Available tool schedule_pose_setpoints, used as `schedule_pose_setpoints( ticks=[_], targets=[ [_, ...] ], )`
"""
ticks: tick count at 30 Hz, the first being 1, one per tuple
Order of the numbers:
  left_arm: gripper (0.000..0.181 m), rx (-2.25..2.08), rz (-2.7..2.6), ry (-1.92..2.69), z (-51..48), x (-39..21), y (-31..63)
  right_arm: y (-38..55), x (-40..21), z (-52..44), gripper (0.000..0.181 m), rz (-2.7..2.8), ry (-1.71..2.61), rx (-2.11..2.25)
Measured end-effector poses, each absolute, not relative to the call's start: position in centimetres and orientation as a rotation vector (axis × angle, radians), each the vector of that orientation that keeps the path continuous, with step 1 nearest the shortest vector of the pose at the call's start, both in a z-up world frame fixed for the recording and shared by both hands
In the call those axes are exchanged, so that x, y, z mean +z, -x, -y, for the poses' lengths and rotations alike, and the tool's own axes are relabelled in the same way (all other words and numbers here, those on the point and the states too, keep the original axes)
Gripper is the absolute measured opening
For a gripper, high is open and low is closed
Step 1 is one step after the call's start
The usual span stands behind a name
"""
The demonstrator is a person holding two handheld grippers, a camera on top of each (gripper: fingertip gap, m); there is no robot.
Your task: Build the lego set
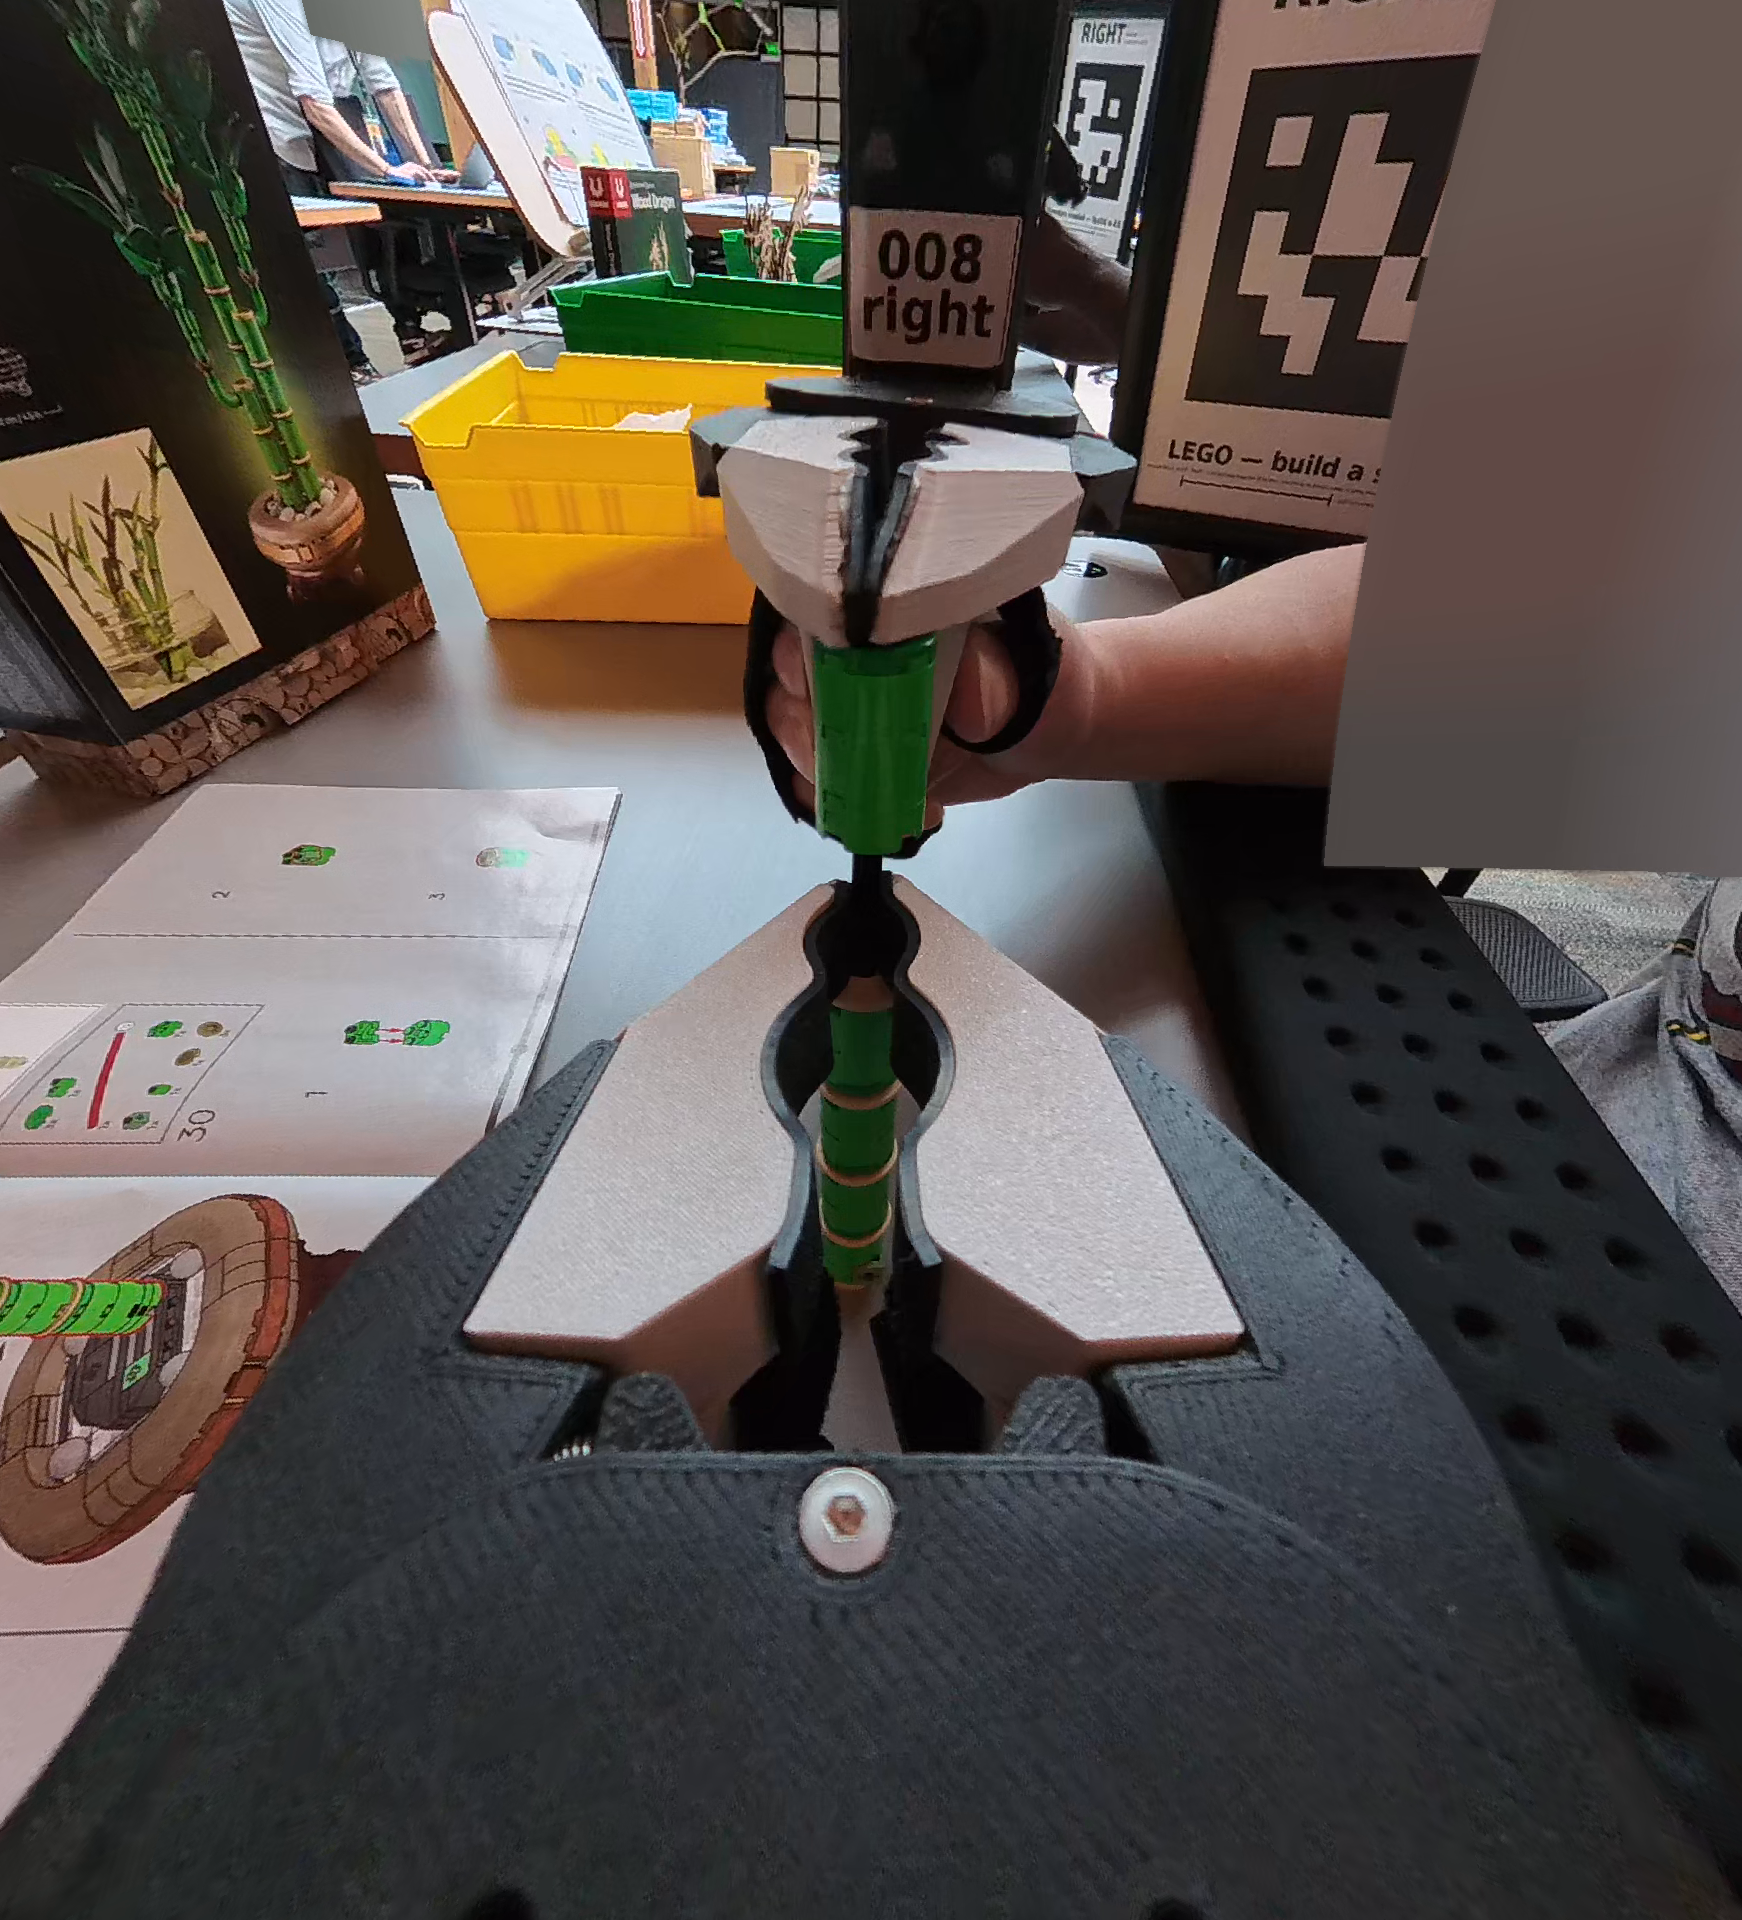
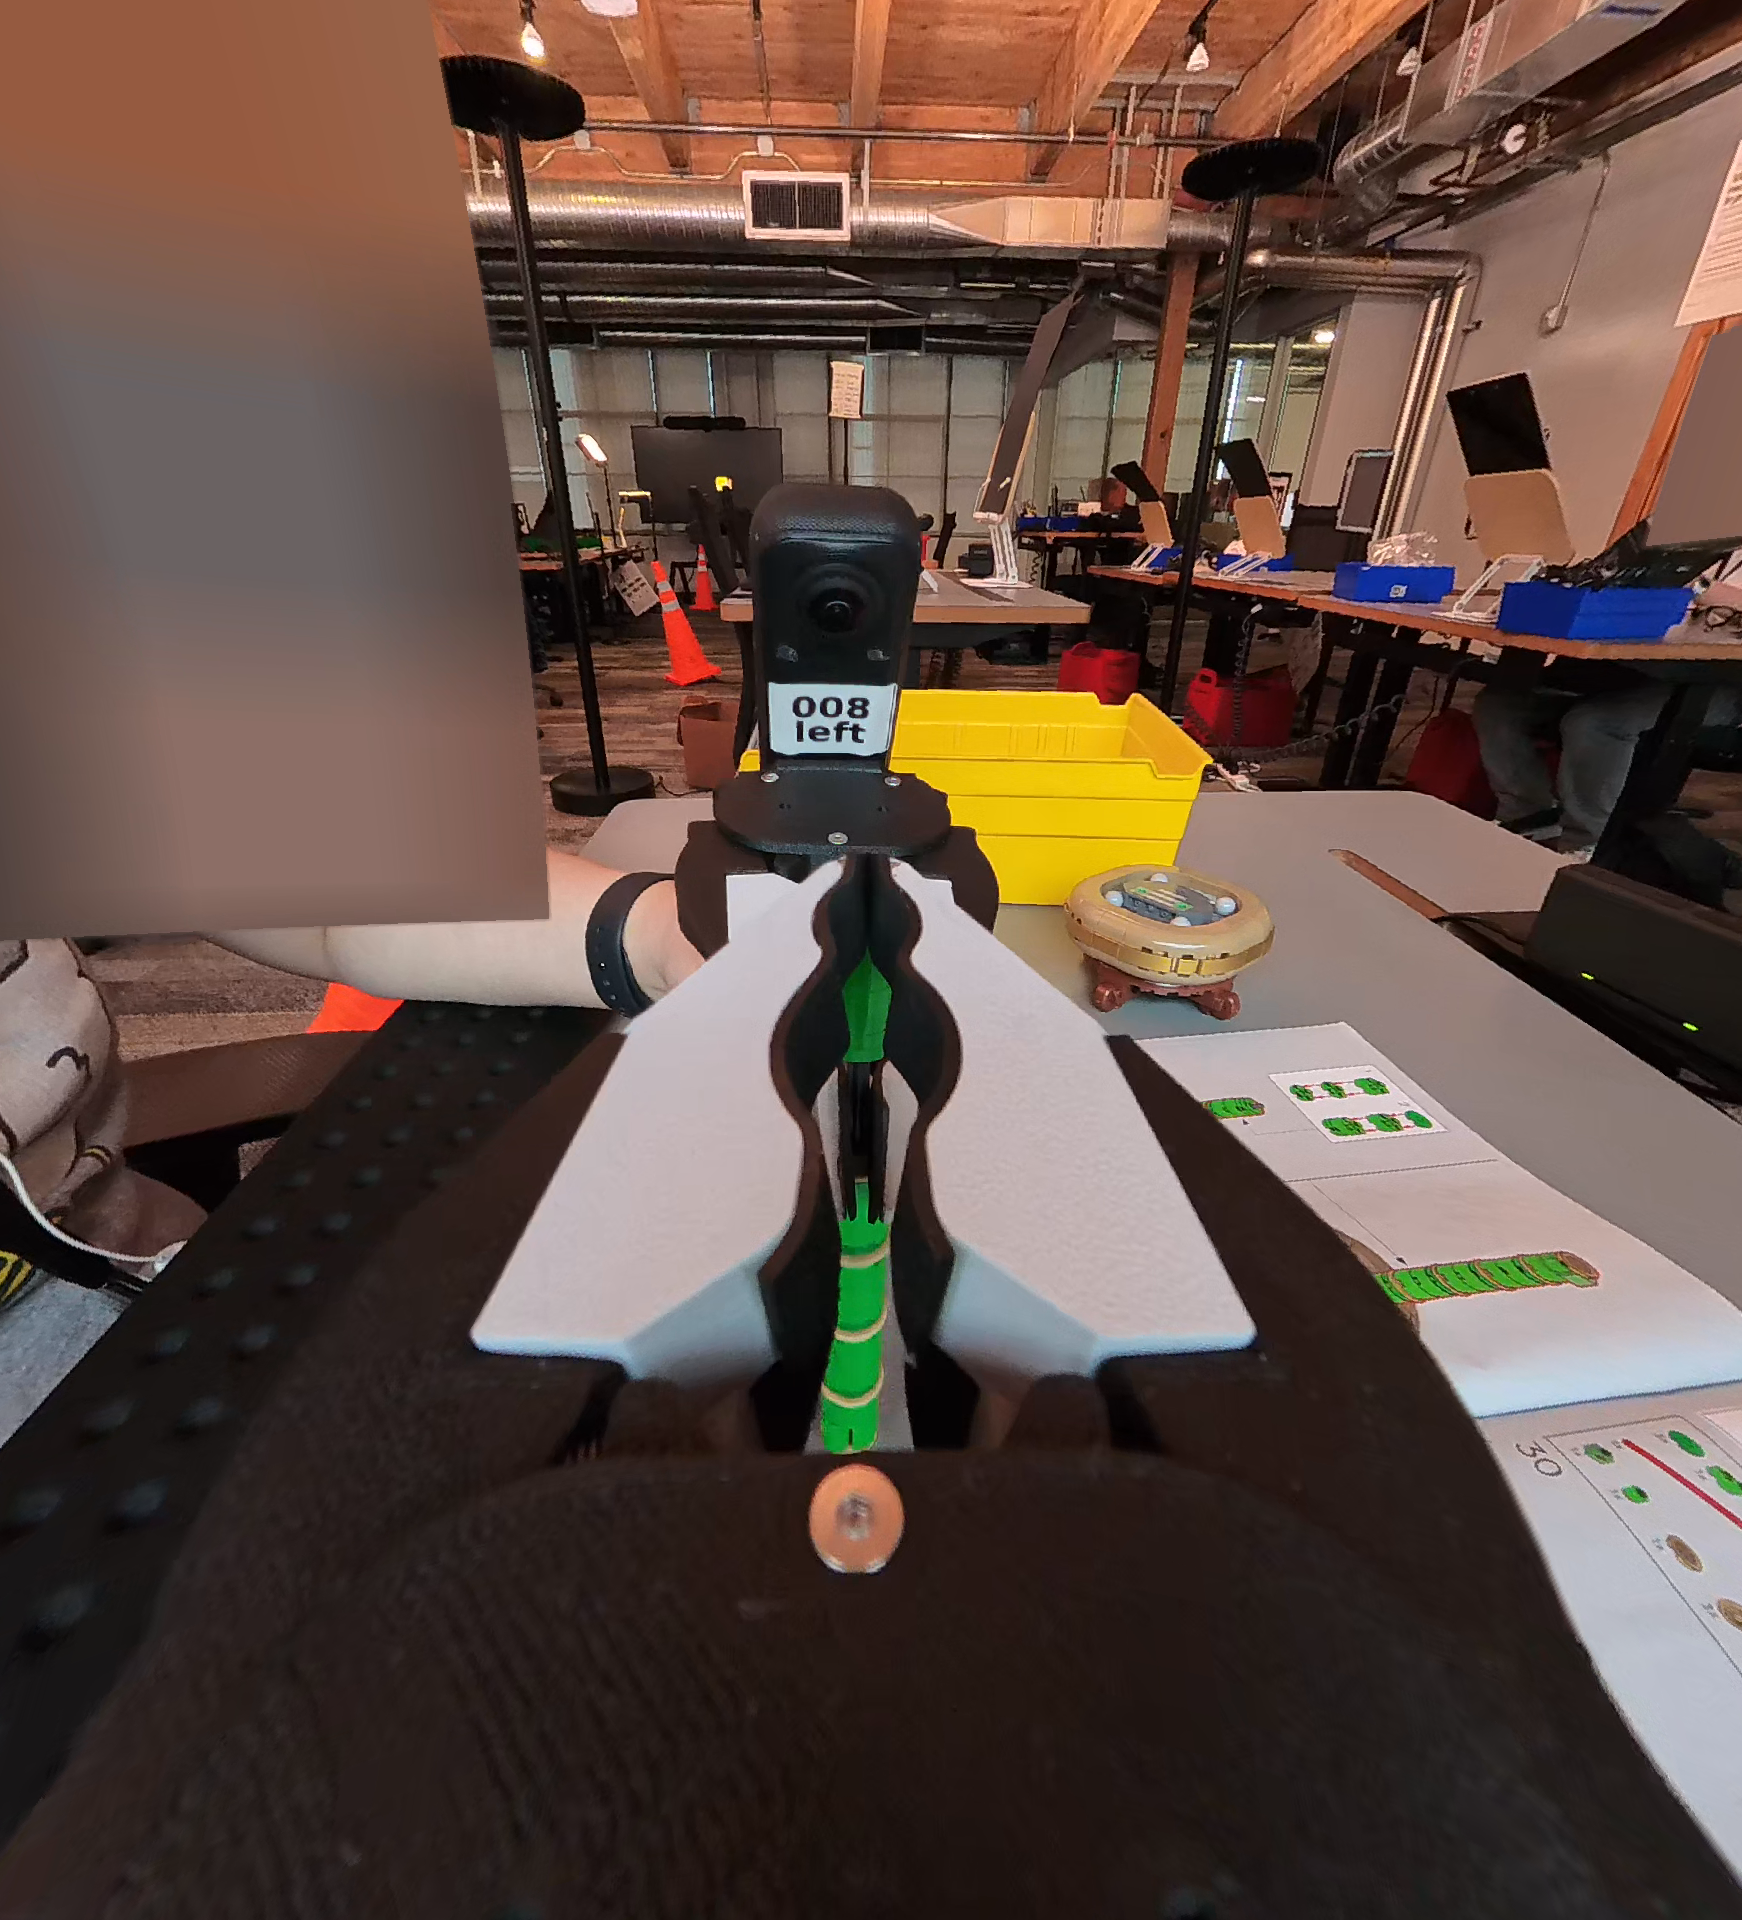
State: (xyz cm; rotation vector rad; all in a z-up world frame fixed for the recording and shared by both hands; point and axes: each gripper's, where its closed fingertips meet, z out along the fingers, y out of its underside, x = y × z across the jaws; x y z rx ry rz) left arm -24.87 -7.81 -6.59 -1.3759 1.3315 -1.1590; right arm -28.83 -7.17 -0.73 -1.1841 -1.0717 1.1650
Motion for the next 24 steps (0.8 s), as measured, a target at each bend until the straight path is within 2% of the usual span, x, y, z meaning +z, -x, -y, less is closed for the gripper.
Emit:
schedule_pose_setpoints(
  ticks=[5,12,15,21,24],
  targets=[
    [0.002,-1.169,-1.316,1.39,7.6,-6.6,25.0,29.3,-1.8,7.0,0.002,1.096,1.234,1.122],
    [0.002,-1.18,-1.318,1.365,7.8,-6.6,25.0,28.2,0.9,6.5,0.0,0.977,1.145,1.163],
    [0.002,-1.181,-1.312,1.365,7.6,-6.5,25.1,26.9,1.9,6.1,0.009,0.888,1.116,1.222],
    [0.002,-1.178,-1.311,1.345,7.7,-6.5,25.2,27.7,-0.7,6.2,0.022,1.025,1.179,1.17],
    [0.002,-1.191,-1.303,1.348,7.7,-6.5,25.2,27.7,-0.8,6.3,0.023,1.009,1.189,1.231]
  ],
)
